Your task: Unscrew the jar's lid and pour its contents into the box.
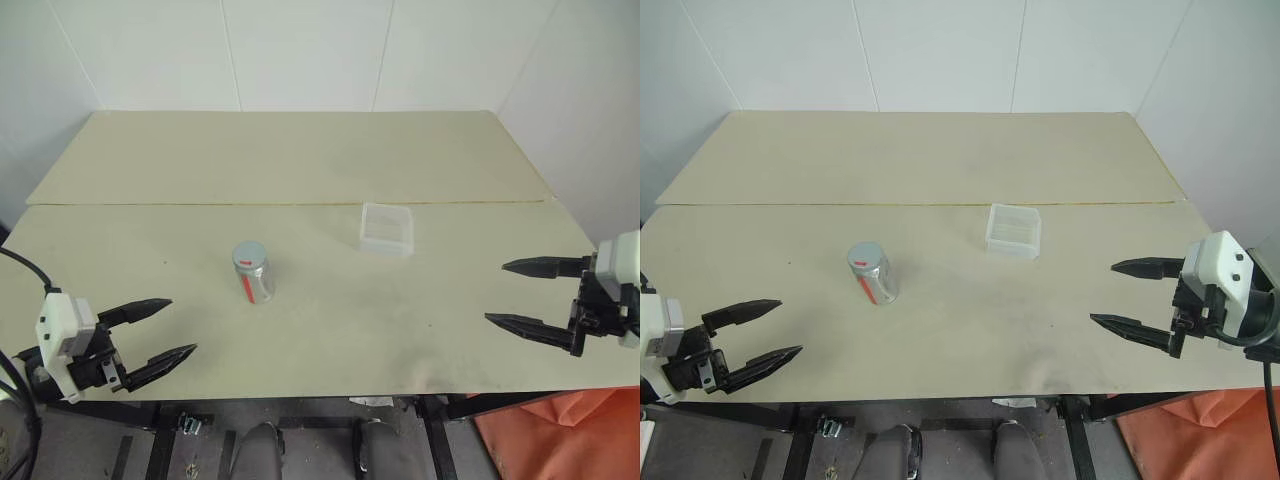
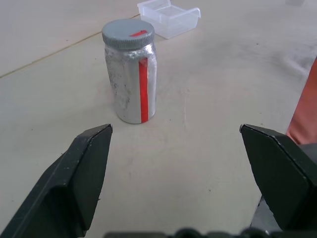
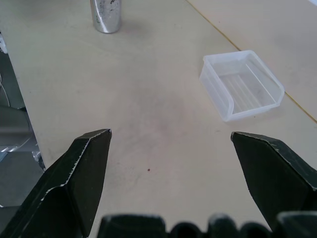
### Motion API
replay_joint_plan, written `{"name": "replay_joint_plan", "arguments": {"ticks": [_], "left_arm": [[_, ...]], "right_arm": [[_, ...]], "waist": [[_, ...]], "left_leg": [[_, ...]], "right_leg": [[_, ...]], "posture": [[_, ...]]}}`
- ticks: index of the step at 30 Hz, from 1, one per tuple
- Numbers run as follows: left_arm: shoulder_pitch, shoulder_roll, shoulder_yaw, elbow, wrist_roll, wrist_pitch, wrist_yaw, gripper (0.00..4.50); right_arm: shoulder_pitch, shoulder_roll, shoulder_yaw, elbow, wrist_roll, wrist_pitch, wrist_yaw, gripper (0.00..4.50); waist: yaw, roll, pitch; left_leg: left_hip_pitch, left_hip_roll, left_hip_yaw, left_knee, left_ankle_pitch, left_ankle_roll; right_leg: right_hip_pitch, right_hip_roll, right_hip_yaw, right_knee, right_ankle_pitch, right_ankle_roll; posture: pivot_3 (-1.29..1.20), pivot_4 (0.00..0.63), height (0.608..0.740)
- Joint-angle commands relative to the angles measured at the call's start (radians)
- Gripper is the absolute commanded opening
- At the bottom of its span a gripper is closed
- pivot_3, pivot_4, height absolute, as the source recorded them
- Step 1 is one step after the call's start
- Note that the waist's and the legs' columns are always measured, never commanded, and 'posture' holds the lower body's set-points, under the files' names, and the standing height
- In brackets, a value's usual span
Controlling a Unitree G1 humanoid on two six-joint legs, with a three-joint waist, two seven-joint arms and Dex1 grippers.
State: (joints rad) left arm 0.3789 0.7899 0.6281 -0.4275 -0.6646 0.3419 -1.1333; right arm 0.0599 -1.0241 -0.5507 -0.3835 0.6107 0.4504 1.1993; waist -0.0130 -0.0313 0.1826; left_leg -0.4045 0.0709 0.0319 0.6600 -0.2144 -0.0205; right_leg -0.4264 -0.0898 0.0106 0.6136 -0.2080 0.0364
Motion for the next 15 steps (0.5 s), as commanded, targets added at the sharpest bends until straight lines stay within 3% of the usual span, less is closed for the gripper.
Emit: {"name": "replay_joint_plan", "arguments": {"ticks": [1, 12, 15], "left_arm": [[0.033, -0.009, 0.049, -0.047, -0.01, -0.021, 0.002, 4.48], [0.089, -0.074, 0.062, -0.092, -0.015, -0.049, 0.054, 4.48], [0.069, -0.118, 0.022, -0.081, 0.06, -0.107, 0.118, 4.48]], "right_arm": [[-0.028, -0.012, 0.013, 0.005, 0.006, -0.025, 0.014, 4.5], [-0.084, -0.025, 0.056, 0.041, -0.003, -0.029, 0.033, 4.5], [-0.084, -0.019, 0.054, 0.032, -0.002, -0.026, 0.03, 4.5]], "waist": [[0.0, 0.0, 0.0], [0.002, 0.0, 0.0], [0.002, 0.0, 0.0]], "left_leg": [[0.0, 0.0, 0.0, 0.0, 0.0, 0.0], [0.0, 0.0, 0.0, 0.0, 0.0, 0.0], [0.0, 0.0, 0.0, 0.0, 0.0, 0.0]], "right_leg": [[0.0, 0.0, 0.0, 0.0, 0.0, 0.0], [0.0, 0.0, 0.0, 0.0, 0.0, 0.0], [0.0, 0.0, 0.0, 0.0, 0.0, 0.0]], "posture": [[0.0, 0.15, 0.74], [0.0, 0.15, 0.74], [0.0, 0.15, 0.74]]}}
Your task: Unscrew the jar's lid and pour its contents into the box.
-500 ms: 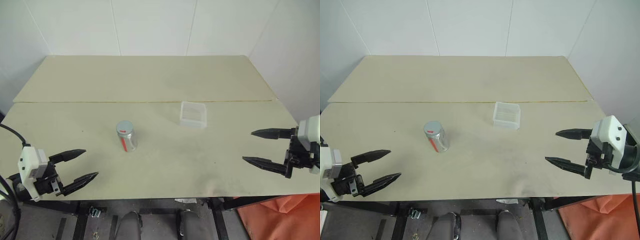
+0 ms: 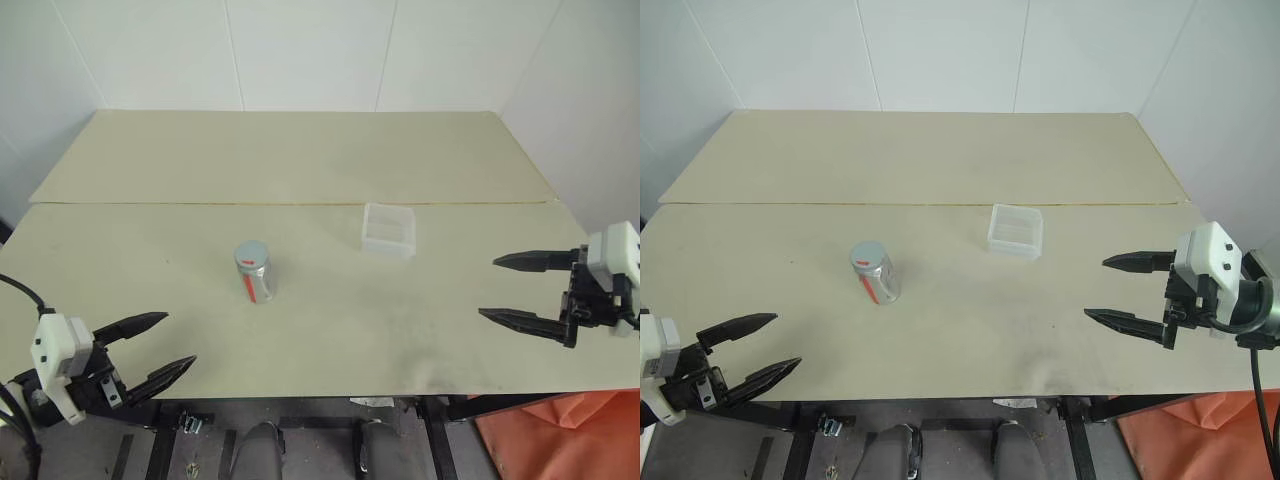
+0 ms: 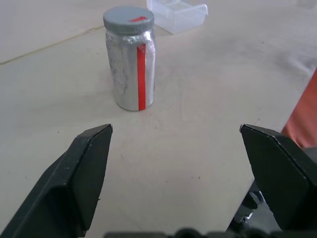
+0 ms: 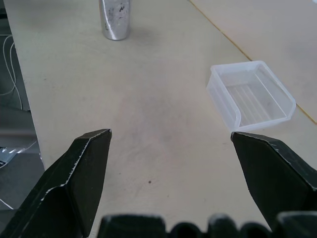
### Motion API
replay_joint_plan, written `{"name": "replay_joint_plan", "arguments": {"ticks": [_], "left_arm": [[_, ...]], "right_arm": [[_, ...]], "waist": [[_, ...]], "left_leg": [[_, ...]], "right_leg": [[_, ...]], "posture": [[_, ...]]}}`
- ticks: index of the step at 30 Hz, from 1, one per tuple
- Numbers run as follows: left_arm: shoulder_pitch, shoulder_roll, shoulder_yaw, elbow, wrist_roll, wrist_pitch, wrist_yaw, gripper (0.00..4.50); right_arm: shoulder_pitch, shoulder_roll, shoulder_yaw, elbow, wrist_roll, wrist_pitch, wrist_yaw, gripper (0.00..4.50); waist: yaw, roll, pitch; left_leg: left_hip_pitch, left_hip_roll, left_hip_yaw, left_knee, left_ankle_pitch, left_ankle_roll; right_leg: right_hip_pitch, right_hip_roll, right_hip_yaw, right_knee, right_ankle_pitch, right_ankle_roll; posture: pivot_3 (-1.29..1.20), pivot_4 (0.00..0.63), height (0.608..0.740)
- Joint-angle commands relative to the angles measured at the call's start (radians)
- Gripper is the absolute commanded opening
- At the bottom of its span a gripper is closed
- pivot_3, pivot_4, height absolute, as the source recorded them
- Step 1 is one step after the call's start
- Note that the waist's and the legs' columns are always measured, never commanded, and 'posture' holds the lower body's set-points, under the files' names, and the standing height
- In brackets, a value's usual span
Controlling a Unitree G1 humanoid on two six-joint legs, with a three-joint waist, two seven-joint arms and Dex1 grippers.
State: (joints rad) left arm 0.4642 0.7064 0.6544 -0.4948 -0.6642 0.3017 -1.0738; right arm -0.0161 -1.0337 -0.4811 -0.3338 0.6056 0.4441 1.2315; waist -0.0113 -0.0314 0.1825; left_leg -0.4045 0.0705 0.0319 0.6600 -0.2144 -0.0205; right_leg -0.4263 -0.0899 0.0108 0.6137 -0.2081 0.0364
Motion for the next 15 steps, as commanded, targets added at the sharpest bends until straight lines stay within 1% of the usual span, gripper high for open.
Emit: {"name": "replay_joint_plan", "arguments": {"ticks": [1, 2, 4, 5, 6, 8, 10, 13, 15], "left_arm": [[-0.031, -0.067, -0.029, -0.004, 0.102, -0.107, 0.098, 4.48], [-0.053, -0.115, -0.058, 0.008, 0.153, -0.157, 0.153, 4.48], [-0.1, -0.239, -0.114, 0.028, 0.245, -0.268, 0.267, 4.48], [-0.103, -0.29, -0.147, 0.026, 0.275, -0.304, 0.298, 4.48], [-0.103, -0.32, -0.168, 0.028, 0.294, -0.328, 0.312, 4.48], [-0.119, -0.362, -0.238, 0.038, 0.346, -0.366, 0.341, 4.48], [-0.146, -0.381, -0.292, 0.066, 0.382, -0.398, 0.364, 4.48], [-0.174, -0.389, -0.337, 0.106, 0.404, -0.423, 0.385, 4.48], [-0.222, -0.408, -0.37, 0.158, 0.44, -0.452, 0.428, 4.48]], "right_arm": [[-0.002, -0.006, -0.019, -0.023, 0.002, -0.021, -0.004, 4.5], [0.004, -0.003, -0.024, -0.026, 0.003, -0.019, -0.006, 4.5], [0.016, 0.002, -0.035, -0.033, 0.004, -0.016, -0.012, 4.5], [0.022, 0.007, -0.04, -0.037, 0.005, -0.015, -0.018, 4.5], [0.025, 0.01, -0.041, -0.042, 0.006, -0.014, -0.024, 4.5], [0.022, 0.033, -0.036, -0.07, 0.024, -0.005, -0.053, 4.5], [0.012, 0.048, -0.025, -0.096, 0.039, 0.002, -0.075, 4.5], [0.004, 0.058, -0.014, -0.111, 0.041, 0.009, -0.097, 4.5], [0.001, 0.063, -0.004, -0.122, 0.041, 0.009, -0.115, 4.5]], "waist": [[0.0, 0.0, 0.0], [0.001, 0.001, -0.001], [0.003, 0.001, -0.001], [0.005, -0.001, -0.002], [0.007, -0.004, -0.003], [0.008, -0.008, -0.005], [0.011, -0.008, -0.006], [0.014, -0.008, -0.006], [0.015, -0.007, -0.006]], "left_leg": [[0.0, 0.0, 0.0, 0.0, 0.0, 0.0], [0.0, 0.0, 0.0, 0.0, 0.0, 0.0], [0.0, -0.001, 0.0, 0.0, 0.0, 0.0], [0.0, -0.002, 0.0, 0.0, 0.0, 0.0], [0.0, -0.002, 0.0, 0.001, 0.0, 0.0], [0.0, -0.002, 0.0, 0.001, 0.0, 0.0], [0.0, -0.002, 0.0, 0.001, 0.0, 0.0], [0.001, -0.002, 0.0, 0.001, 0.0, 0.0], [0.002, -0.002, 0.0, 0.001, 0.0, 0.0]], "right_leg": [[0.0, 0.0, 0.0, 0.0, 0.0, 0.0], [0.0, 0.0, 0.0, 0.0, 0.0, 0.0], [0.001, 0.0, 0.001, 0.0, 0.0, 0.001], [0.002, 0.0, 0.002, -0.001, 0.001, 0.001], [0.002, 0.0, 0.002, -0.001, 0.001, 0.002], [0.002, 0.001, 0.002, -0.001, 0.001, 0.002], [0.002, 0.0, 0.002, -0.001, 0.001, 0.002], [0.002, 0.001, 0.003, 0.0, 0.002, 0.002], [0.002, 0.001, 0.003, 0.0, 0.003, 0.002]], "posture": [[0.0, 0.15, 0.74], [0.0, 0.15, 0.74], [0.0, 0.15, 0.74], [0.0, 0.15, 0.74], [0.0, 0.15, 0.74], [0.0, 0.15, 0.74], [0.0, 0.15, 0.74], [0.0, 0.15, 0.74], [0.0, 0.15, 0.74]]}}
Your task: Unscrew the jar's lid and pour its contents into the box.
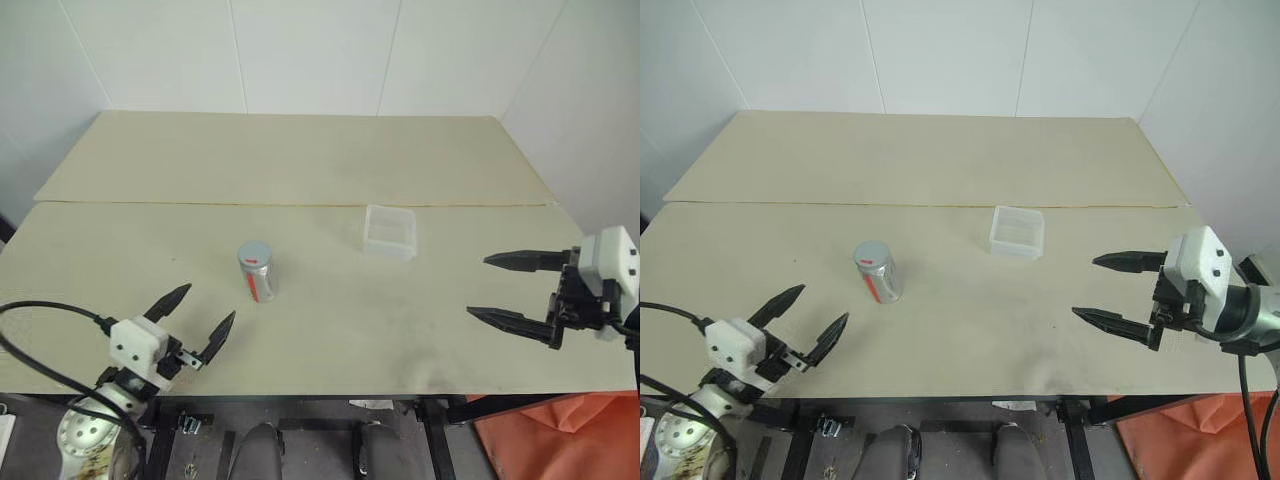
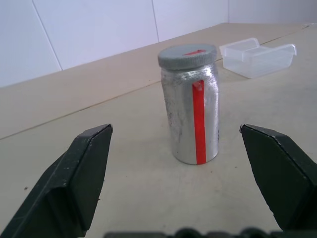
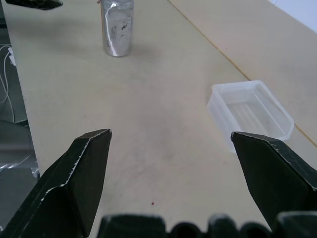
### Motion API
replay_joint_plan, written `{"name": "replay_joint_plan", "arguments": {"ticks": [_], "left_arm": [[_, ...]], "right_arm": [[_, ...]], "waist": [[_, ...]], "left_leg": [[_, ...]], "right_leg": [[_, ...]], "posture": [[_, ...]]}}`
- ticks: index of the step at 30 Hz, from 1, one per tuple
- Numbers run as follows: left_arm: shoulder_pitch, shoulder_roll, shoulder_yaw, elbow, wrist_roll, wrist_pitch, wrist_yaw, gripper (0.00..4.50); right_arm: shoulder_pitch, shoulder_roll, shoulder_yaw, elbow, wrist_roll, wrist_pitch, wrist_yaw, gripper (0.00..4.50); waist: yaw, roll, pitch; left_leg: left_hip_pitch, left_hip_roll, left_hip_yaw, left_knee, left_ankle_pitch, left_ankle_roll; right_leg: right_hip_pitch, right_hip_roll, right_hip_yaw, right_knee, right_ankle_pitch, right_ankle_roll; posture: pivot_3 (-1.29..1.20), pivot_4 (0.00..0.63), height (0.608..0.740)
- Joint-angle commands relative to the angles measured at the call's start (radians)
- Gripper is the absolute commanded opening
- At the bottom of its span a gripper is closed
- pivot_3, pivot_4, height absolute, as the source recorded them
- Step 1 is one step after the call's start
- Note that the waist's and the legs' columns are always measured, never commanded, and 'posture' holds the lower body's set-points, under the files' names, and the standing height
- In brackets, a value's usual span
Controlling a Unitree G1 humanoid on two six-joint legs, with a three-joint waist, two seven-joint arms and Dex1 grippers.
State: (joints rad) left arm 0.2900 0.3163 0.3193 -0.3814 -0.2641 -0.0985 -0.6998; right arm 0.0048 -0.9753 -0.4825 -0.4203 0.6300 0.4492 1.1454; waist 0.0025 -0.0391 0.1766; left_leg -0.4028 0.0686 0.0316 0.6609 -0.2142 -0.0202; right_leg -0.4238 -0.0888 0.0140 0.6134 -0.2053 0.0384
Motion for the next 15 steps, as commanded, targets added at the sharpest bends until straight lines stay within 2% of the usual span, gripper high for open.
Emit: {"name": "replay_joint_plan", "arguments": {"ticks": [1, 4, 15], "left_arm": [[-0.067, -0.024, -0.056, 0.064, 0.053, -0.061, 0.064, 4.48], [-0.125, -0.065, -0.094, 0.114, 0.066, -0.064, 0.123, 4.48], [-0.247, -0.094, -0.218, 0.305, 0.121, -0.167, 0.164, 4.48]], "right_arm": [[-0.016, 0.006, -0.003, -0.042, 0.018, 0.003, -0.034, 4.5], [-0.012, 0.011, -0.005, -0.057, 0.016, 0.003, -0.056, 4.5], [0.021, 0.012, -0.032, -0.116, 0.036, 0.026, -0.107, 4.5]], "waist": [[0.002, 0.0, 0.0], [0.007, 0.0, -0.001], [0.01, 0.0, -0.001]], "left_leg": [[0.0, 0.0, 0.0, 0.0, 0.0, 0.0], [0.0, -0.001, 0.0, 0.0, 0.0, 0.001], [-0.001, -0.001, 0.0, 0.0, 0.001, 0.001]], "right_leg": [[0.0, 0.0, 0.0, 0.0, 0.0, 0.0], [0.001, 0.0, 0.0, 0.0, 0.001, 0.0], [0.0, 0.001, 0.001, -0.001, 0.001, 0.001]], "posture": [[0.0, 0.15, 0.74], [0.0, 0.15, 0.74], [0.0, 0.15, 0.74]]}}
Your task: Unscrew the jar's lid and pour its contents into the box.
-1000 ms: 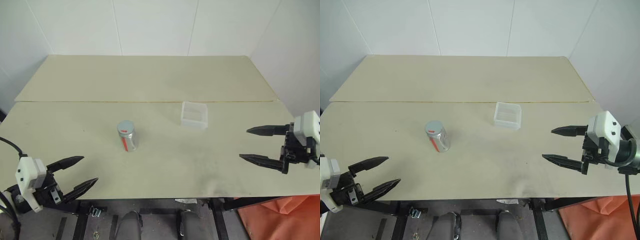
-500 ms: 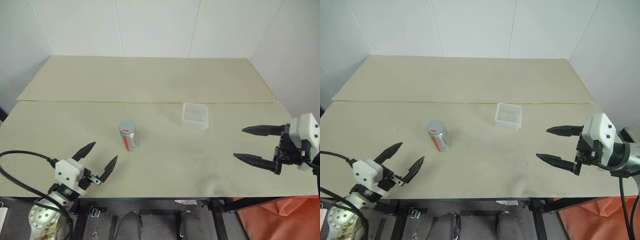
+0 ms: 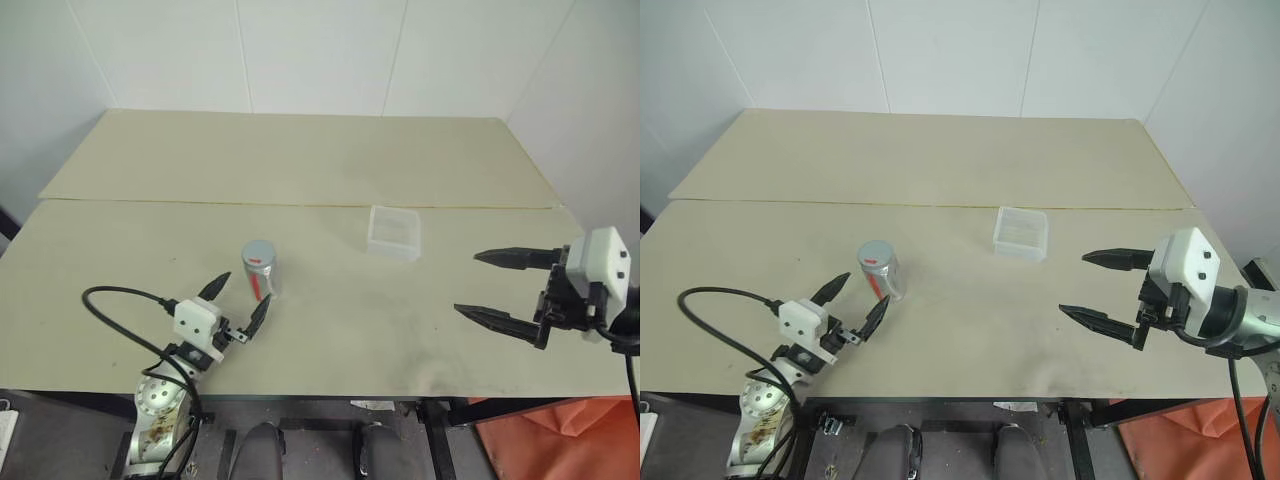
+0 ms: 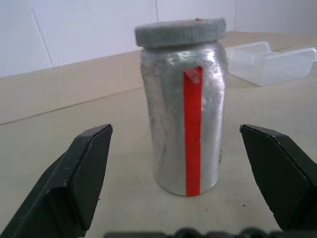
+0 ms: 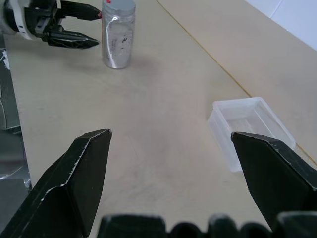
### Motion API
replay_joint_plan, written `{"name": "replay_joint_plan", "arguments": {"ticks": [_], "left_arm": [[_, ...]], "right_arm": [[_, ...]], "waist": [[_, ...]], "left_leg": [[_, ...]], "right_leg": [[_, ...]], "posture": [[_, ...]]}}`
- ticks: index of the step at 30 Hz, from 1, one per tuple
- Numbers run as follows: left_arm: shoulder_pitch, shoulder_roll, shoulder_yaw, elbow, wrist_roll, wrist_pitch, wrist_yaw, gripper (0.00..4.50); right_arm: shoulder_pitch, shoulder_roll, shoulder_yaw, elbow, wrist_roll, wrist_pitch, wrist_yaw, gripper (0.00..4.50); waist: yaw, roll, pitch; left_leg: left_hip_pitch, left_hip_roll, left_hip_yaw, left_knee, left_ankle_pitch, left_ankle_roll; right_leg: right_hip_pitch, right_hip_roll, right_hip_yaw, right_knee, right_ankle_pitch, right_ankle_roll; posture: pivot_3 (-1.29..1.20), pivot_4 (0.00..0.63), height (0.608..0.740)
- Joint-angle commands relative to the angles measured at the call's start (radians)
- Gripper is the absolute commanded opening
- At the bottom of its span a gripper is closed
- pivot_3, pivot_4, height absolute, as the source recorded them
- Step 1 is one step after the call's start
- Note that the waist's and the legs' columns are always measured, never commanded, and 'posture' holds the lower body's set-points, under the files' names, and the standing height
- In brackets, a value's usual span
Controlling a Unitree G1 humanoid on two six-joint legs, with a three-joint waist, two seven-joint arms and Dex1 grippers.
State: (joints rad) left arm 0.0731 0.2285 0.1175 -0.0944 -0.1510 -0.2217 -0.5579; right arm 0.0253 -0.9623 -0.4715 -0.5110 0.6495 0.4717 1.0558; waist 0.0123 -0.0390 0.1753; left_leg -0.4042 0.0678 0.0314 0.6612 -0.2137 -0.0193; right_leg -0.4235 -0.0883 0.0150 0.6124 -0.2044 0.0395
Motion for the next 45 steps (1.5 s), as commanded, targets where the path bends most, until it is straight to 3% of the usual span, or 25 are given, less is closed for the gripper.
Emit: {"name": "replay_joint_plan", "arguments": {"ticks": [1, 16, 19, 25, 33, 36, 40, 45], "left_arm": [[-0.046, -0.01, -0.021, 0.039, 0.015, -0.055, 0.031, 4.48], [-0.172, -0.089, -0.085, 0.199, 0.123, -0.142, 0.226, 4.48], [-0.175, -0.091, -0.099, 0.21, 0.125, -0.157, 0.231, 3.92], [-0.187, -0.084, -0.111, 0.222, 0.137, -0.165, 0.253, 2.13], [-0.219, -0.055, -0.107, 0.186, 0.069, -0.127, 0.203, 2.01], [-0.23, -0.044, -0.116, 0.124, -0.005, -0.056, 0.153, 2.01], [-0.252, -0.001, -0.14, -0.042, -0.194, 0.19, 0.038, 2.01], [-0.293, 0.052, -0.167, -0.091, -0.198, 0.31, -0.005, 2.01]], "right_arm": [[0.001, -0.001, -0.044, -0.028, 0.02, 0.005, -0.02, 4.5], [0.027, -0.003, -0.068, -0.042, 0.015, 0.011, -0.035, 4.5], [0.03, -0.001, -0.065, -0.044, 0.012, 0.009, -0.042, 4.5], [0.03, 0.001, -0.059, -0.043, 0.007, 0.005, -0.048, 4.5], [0.007, 0.029, -0.042, -0.07, 0.018, 0.011, -0.1, 4.5], [-0.05, 0.085, 0.024, -0.117, 0.039, 0.043, -0.201, 4.5], [-0.218, 0.341, 0.242, -0.221, 0.048, 0.158, -0.545, 4.5], [-0.291, 0.507, 0.432, -0.287, -0.01, 0.219, -0.717, 4.5]], "waist": [[0.0, 0.0, 0.0], [0.0, 0.0, 0.0], [0.0, 0.0, 0.0], [0.0, 0.0, 0.0], [0.0, 0.0, 0.0], [-0.003, 0.0, 0.0], [-0.012, 0.0, 0.0], [-0.012, 0.001, -0.001]], "left_leg": [[0.0, 0.0, 0.0, 0.0, 0.0, 0.0], [0.0, 0.0, 0.0, 0.0, 0.0, 0.0], [0.0, 0.0, 0.0, 0.0, 0.0, 0.0], [0.0, 0.0, 0.0, 0.0, 0.0, 0.0], [0.0, 0.0, 0.0, 0.0, 0.0, 0.0], [0.0, 0.0, 0.0, 0.0, 0.0, 0.0], [0.0, 0.001, -0.002, 0.0, 0.0, 0.0], [-0.001, 0.001, -0.004, 0.0, 0.0, 0.0]], "right_leg": [[0.0, 0.0, 0.0, 0.0, 0.0, 0.0], [0.0, 0.0, 0.0, 0.0, 0.001, 0.001], [0.0, 0.0, 0.0, 0.0, 0.001, 0.001], [0.0, 0.0, 0.0, 0.0, 0.001, 0.001], [0.0, 0.0, 0.0, 0.0, 0.001, 0.001], [0.0, 0.0, 0.0, 0.0, 0.001, 0.001], [-0.001, 0.003, 0.0, 0.001, 0.001, 0.001], [-0.001, 0.004, 0.001, 0.002, 0.001, 0.0]], "posture": [[0.0, 0.15, 0.74], [0.0, 0.15, 0.74], [0.0, 0.15, 0.74], [0.0, 0.15, 0.74], [0.0, 0.15, 0.74], [0.0, 0.15, 0.74], [0.0, 0.15, 0.74], [0.0, 0.15, 0.74]]}}
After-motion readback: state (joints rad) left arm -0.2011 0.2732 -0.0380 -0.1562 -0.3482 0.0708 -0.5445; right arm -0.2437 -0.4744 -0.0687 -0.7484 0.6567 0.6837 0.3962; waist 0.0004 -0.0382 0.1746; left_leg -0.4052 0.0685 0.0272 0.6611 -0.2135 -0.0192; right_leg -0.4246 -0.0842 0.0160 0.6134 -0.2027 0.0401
